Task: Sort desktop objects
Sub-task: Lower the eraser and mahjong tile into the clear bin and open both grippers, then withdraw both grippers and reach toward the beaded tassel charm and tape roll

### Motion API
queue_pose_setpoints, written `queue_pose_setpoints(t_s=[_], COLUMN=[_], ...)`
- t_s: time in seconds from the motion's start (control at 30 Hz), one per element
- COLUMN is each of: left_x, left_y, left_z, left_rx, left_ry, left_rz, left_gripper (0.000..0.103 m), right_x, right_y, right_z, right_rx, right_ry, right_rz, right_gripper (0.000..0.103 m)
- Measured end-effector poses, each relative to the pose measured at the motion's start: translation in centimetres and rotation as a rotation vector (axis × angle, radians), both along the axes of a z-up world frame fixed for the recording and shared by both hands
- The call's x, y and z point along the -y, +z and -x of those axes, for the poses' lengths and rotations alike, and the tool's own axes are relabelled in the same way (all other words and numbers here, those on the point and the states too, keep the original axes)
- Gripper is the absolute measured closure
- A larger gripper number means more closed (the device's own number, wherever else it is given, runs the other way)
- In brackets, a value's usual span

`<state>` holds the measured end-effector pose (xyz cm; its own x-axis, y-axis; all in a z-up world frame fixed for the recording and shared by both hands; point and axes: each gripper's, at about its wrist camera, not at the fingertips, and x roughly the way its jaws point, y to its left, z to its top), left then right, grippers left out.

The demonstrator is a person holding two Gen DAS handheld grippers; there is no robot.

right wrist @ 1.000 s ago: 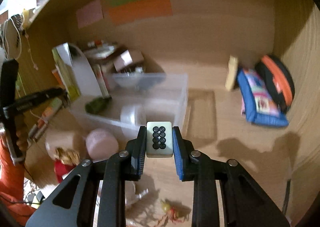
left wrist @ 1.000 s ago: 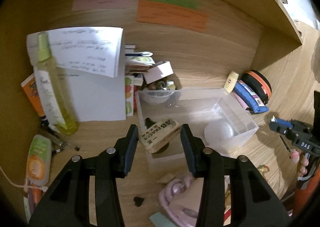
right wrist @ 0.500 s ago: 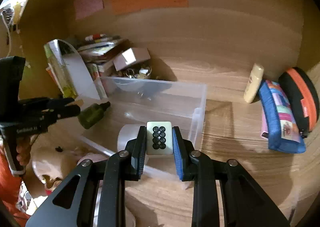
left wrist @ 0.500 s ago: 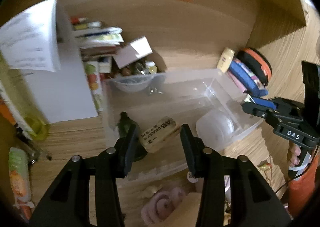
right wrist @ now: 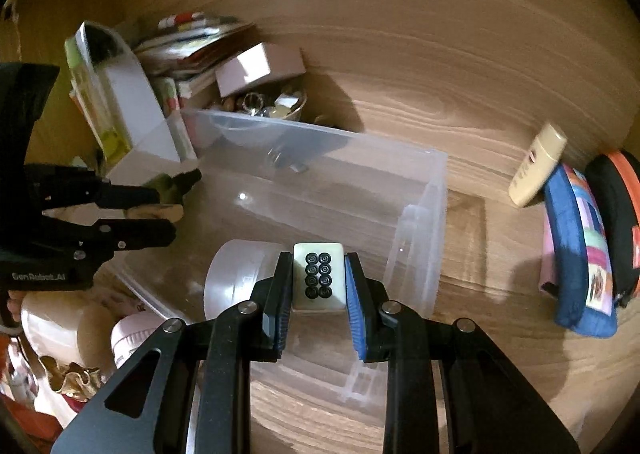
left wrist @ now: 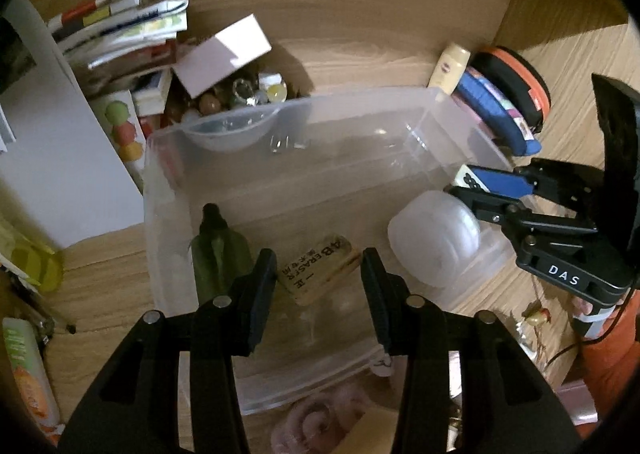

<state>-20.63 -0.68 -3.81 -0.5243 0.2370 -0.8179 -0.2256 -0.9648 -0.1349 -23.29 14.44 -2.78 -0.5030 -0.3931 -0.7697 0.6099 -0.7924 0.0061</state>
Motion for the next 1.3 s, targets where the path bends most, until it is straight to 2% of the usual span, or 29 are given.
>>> queue_pose_setpoints(t_s=[0.13, 0.3, 0.43, 0.5, 0.57, 0.6, 0.67, 0.77, 0.9, 0.97, 1.07, 1.3], left_x=[-0.2, -0.5, -0.7, -0.7, -0.8, -0.8, -0.7, -0.6, -0.2, 0.2, 1.4, 4.4], left_y=[0.0, 0.4, 1.1, 1.8, 2.4, 2.8, 3.5, 4.5, 5.8, 6.6, 7.8, 9.7], left_z=[-0.2, -0.6, -1.0, -1.6, -2.1, -2.5, -3.1, -4.1, -5.4, -6.2, -7.6, -11.4], left_rx=[0.007, -0.022, -0.055, -0.087, -0.117, -0.132, -0.161, -0.208, -0.246, -0.266, -0.299, -0.372], left_ry=[-0.011, -0.012, -0.002, 0.008, 0.012, 0.016, 0.024, 0.04, 0.054, 0.069, 0.099, 0.214], left_rz=[0.016, 0.052, 0.06, 0.071, 0.084, 0.089, 0.089, 0.093, 0.081, 0.07, 0.044, 0.021], left_gripper=[0.06, 0.06, 0.054, 0.046, 0.04, 0.038, 0.028, 0.023, 0.015, 0.013, 0.012, 0.005], right_x=[0.6, 0.6, 0.5, 0.2, -0.2, -0.5, -0.9, -1.4, -2.1, -2.4, -3.0, -5.0], right_y=[-0.2, -0.1, 0.6, 1.1, 1.6, 1.9, 2.7, 3.6, 5.0, 5.7, 6.7, 8.3], right_z=[0.1, -0.2, -0.7, -1.0, -1.3, -1.5, -2.1, -3.0, -4.6, -5.6, -7.0, -10.0], right_rx=[-0.004, -0.008, -0.032, -0.043, -0.058, -0.068, -0.091, -0.118, -0.159, -0.183, -0.223, -0.276], right_ry=[0.014, 0.013, 0.005, -0.006, -0.023, -0.029, -0.039, -0.047, -0.053, -0.059, -0.074, -0.092], right_rz=[-0.027, -0.036, -0.029, -0.02, -0.006, 0.001, 0.01, 0.026, 0.048, 0.057, 0.078, 0.122], right_gripper=[0.081, 0.081, 0.079, 0.072, 0.06, 0.059, 0.056, 0.047, 0.04, 0.028, 0.023, 0.019])
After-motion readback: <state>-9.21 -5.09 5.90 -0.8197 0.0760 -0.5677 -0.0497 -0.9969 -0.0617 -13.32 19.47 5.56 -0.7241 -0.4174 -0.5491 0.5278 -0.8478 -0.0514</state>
